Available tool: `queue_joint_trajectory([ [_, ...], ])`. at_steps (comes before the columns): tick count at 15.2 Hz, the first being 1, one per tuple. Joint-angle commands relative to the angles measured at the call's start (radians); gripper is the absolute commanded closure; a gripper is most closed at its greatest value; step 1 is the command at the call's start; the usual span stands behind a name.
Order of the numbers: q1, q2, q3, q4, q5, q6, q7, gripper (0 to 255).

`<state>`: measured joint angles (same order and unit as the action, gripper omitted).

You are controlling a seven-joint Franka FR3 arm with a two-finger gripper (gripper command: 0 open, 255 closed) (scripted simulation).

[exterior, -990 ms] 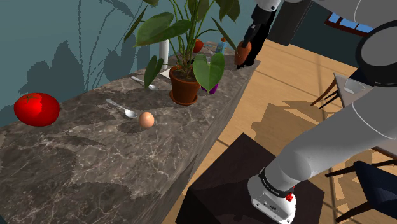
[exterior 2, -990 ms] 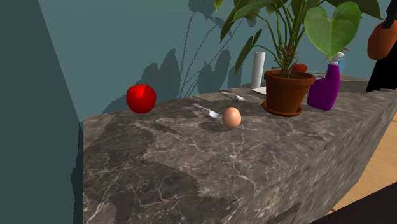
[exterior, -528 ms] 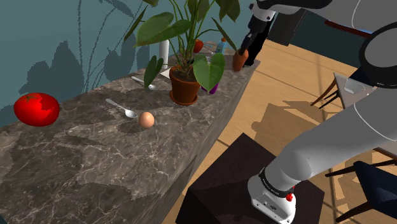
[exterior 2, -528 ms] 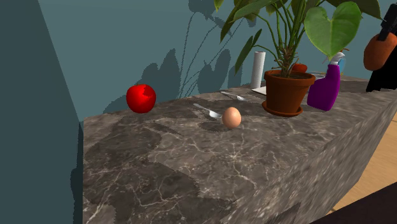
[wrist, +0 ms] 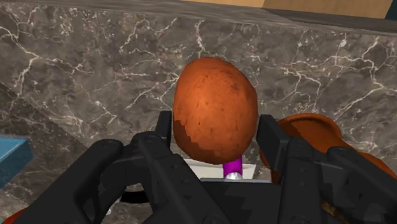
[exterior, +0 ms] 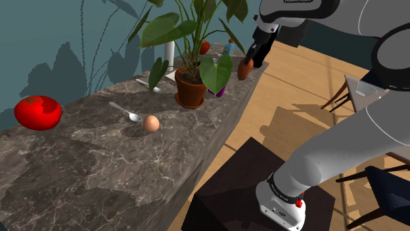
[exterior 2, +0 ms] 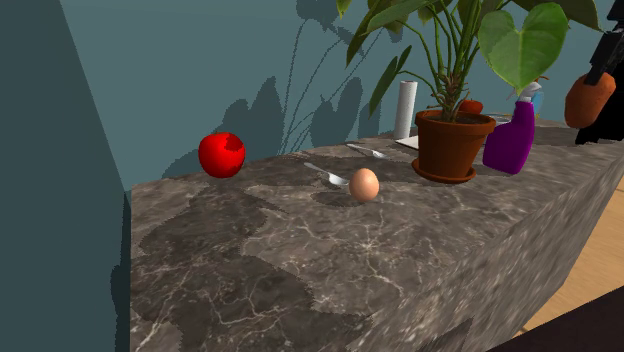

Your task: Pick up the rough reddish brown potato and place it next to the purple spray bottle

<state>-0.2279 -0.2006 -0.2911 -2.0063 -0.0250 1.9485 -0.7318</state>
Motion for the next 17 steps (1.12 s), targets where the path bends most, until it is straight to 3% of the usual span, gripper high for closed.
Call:
queue_joint_trajectory([
  [1,0.000,0.003,0.000,-0.024,0.001,0.028,0.000,255],
  [17,-0.001,0.048,-0.011,-0.197,0.014,0.243,-0.015,255],
])
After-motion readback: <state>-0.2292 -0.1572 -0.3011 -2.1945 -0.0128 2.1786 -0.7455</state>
